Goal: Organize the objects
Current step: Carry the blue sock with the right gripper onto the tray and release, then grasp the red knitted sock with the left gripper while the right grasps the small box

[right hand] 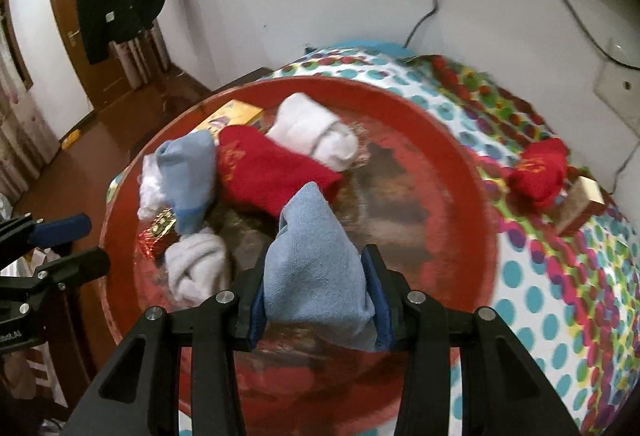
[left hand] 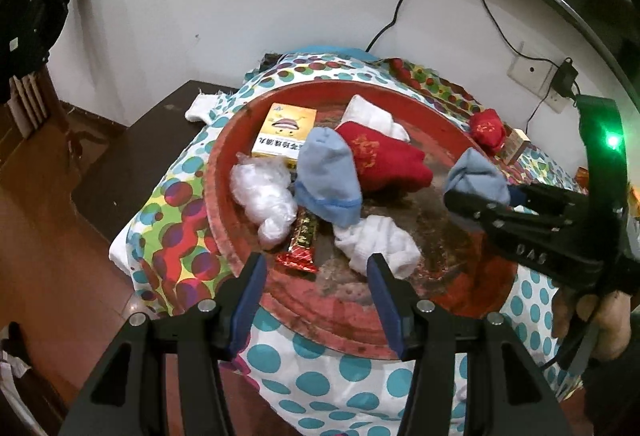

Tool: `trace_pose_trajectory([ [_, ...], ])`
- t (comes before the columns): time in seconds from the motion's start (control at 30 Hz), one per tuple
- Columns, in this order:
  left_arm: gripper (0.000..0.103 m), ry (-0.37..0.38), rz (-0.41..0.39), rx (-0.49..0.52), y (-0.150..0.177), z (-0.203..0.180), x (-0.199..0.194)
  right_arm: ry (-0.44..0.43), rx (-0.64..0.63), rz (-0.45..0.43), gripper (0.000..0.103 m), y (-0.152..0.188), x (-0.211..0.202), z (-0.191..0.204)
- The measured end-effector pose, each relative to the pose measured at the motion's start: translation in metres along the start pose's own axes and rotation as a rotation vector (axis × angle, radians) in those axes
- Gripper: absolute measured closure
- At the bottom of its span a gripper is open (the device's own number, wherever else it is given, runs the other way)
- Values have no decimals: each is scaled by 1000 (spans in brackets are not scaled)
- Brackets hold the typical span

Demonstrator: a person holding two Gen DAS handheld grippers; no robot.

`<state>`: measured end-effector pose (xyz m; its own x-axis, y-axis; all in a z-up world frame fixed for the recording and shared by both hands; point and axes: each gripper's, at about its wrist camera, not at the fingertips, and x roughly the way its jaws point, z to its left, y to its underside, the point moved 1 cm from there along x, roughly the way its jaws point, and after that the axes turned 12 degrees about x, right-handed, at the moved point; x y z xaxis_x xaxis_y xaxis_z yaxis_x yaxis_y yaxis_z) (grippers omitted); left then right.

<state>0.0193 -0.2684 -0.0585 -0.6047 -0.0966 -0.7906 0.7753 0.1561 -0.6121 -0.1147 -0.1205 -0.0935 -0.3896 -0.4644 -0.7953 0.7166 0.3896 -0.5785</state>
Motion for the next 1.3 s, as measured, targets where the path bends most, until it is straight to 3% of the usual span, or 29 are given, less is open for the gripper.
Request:
trace_pose_trajectory([
  [0.13, 49, 0, 0, 2, 1, 1, 1, 7, -2, 22, 61, 0, 10, 5],
  [0.2, 49, -2, 2, 6, 0, 0, 3, 25, -6, 19, 54, 0, 12, 5],
  [0.27, 49, -1, 7, 11, 0, -1, 4, 27, -3, 4, 39, -1, 9, 5],
  [0.53, 49, 6, 5, 37, -5, -15, 4, 55, 9, -57, 37, -1, -22, -15],
  [0.8, 49, 41, -3, 119, -24, -51, 11, 176, 158, -112, 37, 5, -55, -105],
  [0.97, 49, 72, -25, 213, -54, -86, 20, 273, 235, -147, 37, 3, -61, -163],
  [1.3, 49, 146, 9, 323, -119, -154, 70, 291, 288, -163, 39, -34, -24, -229],
])
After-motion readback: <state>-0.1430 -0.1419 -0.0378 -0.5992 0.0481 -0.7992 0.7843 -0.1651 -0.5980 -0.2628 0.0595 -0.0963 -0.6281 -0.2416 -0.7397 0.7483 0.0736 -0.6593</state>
